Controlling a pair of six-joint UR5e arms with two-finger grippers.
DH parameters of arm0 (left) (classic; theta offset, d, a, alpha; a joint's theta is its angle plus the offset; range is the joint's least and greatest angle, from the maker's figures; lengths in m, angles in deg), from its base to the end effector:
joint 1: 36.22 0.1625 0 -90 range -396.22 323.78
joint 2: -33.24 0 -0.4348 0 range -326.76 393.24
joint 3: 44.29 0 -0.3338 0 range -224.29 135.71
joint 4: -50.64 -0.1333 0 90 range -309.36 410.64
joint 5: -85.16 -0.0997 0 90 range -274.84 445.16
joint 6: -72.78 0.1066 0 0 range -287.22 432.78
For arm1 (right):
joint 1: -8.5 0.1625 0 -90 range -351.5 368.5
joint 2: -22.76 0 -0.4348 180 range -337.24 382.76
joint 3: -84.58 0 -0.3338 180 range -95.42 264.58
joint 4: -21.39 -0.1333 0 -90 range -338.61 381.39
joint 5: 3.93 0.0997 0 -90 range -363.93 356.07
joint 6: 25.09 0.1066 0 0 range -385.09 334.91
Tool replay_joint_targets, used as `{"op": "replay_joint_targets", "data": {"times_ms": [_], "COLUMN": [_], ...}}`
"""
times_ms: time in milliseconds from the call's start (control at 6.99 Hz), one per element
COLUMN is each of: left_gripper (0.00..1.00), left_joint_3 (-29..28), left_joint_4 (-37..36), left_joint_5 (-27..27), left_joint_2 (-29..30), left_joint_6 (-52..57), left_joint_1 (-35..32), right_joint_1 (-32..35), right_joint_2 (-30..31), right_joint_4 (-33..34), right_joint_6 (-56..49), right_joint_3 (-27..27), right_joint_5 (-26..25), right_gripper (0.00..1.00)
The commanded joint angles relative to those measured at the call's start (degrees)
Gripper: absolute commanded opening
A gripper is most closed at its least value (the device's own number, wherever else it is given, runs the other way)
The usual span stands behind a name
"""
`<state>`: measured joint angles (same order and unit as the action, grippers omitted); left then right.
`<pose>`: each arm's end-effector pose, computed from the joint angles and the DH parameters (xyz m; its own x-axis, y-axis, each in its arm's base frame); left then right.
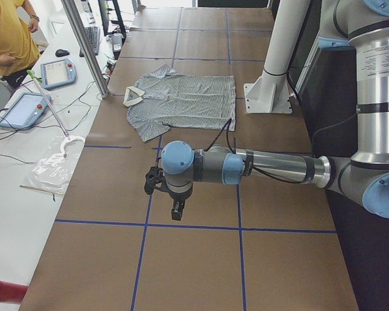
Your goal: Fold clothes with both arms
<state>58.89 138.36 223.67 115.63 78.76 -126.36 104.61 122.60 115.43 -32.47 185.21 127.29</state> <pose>-0.0544 -0.3781 0.6259 0.6592 0.1452 -0.7378 -0.0666 0.9886 0.1350 0.1004 -0.3457 0.6720 0.7514 -0.0113 0.6597 -0.0098 0.9996 0.0283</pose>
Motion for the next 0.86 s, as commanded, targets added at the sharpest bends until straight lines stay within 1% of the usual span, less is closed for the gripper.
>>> {"op": "replay_joint_targets", "data": {"times_ms": [0,143,286,429,573,716], "left_gripper": [1.0,1.0,1.0,1.0,1.0,1.0], "left_joint_3": [0.6,0.9,0.7,1.0,1.4,-0.2], "left_joint_4": [0.2,0.4,3.0,7.7,15.7,25.2], "left_joint_5": [-0.3,-0.3,-0.5,0.0,-0.6,-1.0], "left_joint_2": [0.3,0.4,0.5,0.4,2.1,6.9], "left_joint_6": [-0.1,0.0,-0.2,-0.3,-0.4,-0.6], "left_joint_1": [0.1,0.1,0.4,0.8,0.8,0.8], "right_joint_1": [0.0,0.0,-0.2,-0.4,-0.4,-0.4], "right_joint_2": [0.0,-0.1,-0.3,-2.5,-4.1,-6.3], "right_joint_4": [0.0,0.1,0.0,-1.7,-8.9,-15.7], "right_joint_6": [0.0,0.0,0.3,0.9,1.0,2.7], "right_joint_3": [0.4,1.6,2.1,2.5,2.4,1.3], "right_joint_5": [-0.1,-0.1,0.2,0.5,0.3,0.5], "right_gripper": [1.0,1.0,1.0,1.0,1.0,1.0]}}
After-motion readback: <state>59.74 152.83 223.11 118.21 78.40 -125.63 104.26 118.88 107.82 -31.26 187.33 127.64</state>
